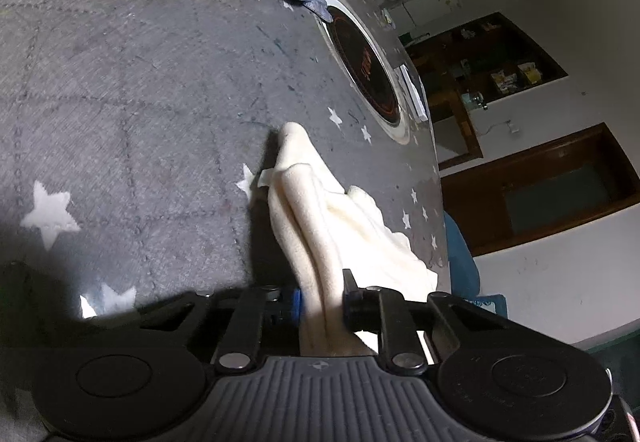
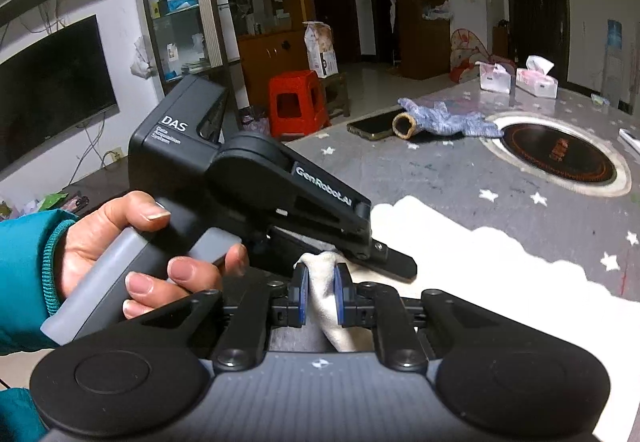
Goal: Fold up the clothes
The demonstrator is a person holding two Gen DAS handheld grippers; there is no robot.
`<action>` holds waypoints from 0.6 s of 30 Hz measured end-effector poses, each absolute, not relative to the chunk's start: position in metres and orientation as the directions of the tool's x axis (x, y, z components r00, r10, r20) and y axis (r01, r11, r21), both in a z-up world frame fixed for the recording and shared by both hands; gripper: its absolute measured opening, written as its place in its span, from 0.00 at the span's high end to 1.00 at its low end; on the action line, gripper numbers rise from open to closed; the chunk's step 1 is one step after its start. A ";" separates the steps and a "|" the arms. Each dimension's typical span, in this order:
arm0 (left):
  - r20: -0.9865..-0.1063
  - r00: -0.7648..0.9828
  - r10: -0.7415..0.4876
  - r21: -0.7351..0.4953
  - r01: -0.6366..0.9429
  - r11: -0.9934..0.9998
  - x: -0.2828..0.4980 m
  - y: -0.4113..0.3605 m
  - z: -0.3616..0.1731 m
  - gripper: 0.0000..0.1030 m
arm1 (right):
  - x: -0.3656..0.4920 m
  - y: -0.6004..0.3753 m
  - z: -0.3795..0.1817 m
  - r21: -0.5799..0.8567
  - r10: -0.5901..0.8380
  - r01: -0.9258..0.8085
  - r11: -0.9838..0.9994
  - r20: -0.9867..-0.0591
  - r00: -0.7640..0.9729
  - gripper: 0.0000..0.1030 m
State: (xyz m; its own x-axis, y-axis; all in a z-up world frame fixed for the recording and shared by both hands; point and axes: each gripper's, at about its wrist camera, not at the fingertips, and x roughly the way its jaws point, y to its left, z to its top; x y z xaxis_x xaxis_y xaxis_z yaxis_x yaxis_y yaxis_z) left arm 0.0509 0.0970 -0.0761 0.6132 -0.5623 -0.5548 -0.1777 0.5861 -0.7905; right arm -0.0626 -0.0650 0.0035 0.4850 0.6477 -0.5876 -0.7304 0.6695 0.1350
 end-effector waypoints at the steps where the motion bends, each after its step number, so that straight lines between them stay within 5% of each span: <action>1: -0.555 0.614 -0.562 -0.791 -0.179 0.586 0.051 0.097 -0.076 0.81 | -0.063 -0.067 0.002 0.141 0.650 -0.729 0.670 -0.586 0.484 0.88; 9: -0.547 0.621 -0.562 -0.795 -0.174 0.582 0.048 0.097 -0.077 0.81 | -0.057 -0.114 0.002 0.209 0.635 -0.658 0.723 -0.575 0.516 0.85; 18: -0.556 0.627 -0.546 -0.779 -0.163 0.605 0.047 0.092 -0.074 0.81 | -0.001 -0.172 -0.014 0.204 0.451 -0.417 0.886 -0.589 0.670 0.85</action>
State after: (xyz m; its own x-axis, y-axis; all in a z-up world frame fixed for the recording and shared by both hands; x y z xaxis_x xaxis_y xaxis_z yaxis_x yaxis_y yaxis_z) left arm 0.0472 0.0924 -0.0739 0.6267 -0.5464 -0.5556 -0.1630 0.6053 -0.7791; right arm -0.0014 -0.1715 -0.0138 0.6702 0.4513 -0.5892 -0.4169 0.8857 0.2041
